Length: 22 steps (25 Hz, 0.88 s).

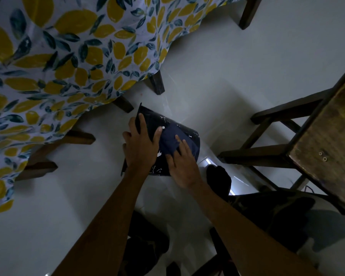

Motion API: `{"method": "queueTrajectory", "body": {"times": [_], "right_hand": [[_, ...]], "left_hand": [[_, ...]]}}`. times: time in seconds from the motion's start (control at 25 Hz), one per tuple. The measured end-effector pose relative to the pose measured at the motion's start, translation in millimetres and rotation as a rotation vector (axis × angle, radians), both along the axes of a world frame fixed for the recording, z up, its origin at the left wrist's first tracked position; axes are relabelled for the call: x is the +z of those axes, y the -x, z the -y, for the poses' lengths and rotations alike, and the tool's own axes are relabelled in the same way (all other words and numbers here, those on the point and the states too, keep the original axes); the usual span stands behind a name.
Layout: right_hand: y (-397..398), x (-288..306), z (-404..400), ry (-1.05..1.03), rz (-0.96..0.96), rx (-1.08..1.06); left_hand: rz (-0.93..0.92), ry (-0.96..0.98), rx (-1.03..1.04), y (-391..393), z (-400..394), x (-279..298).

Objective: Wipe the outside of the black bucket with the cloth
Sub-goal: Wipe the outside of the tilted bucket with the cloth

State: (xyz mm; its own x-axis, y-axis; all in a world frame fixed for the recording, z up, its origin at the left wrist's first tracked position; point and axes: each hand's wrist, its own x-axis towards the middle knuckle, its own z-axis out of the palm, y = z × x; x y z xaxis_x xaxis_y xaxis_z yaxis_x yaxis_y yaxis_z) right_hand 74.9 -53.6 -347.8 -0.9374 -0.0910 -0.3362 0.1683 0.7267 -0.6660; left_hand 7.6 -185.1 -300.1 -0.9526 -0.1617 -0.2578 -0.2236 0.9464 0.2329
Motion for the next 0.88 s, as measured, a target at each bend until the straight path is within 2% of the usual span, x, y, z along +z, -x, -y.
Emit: {"method": "queueTrajectory", "body": {"times": [0.32, 0.6, 0.72, 0.88], "right_hand": [[1, -18, -3, -0.116, 0.027, 0.034], [52, -28, -5, -0.164, 0.126, 0.081], [53, -32, -8, -0.174, 0.092, 0.149], [28, -14, -19, -0.139, 0.043, 0.118]], "left_hand": [[0.052, -0.078, -0.036, 0, 16, 2], [0.071, -0.13, -0.107, -2, 31, 3], [0.048, -0.237, -0.052, 3, 31, -3], [-0.005, -0.212, -0.177, 11, 41, -7]]}}
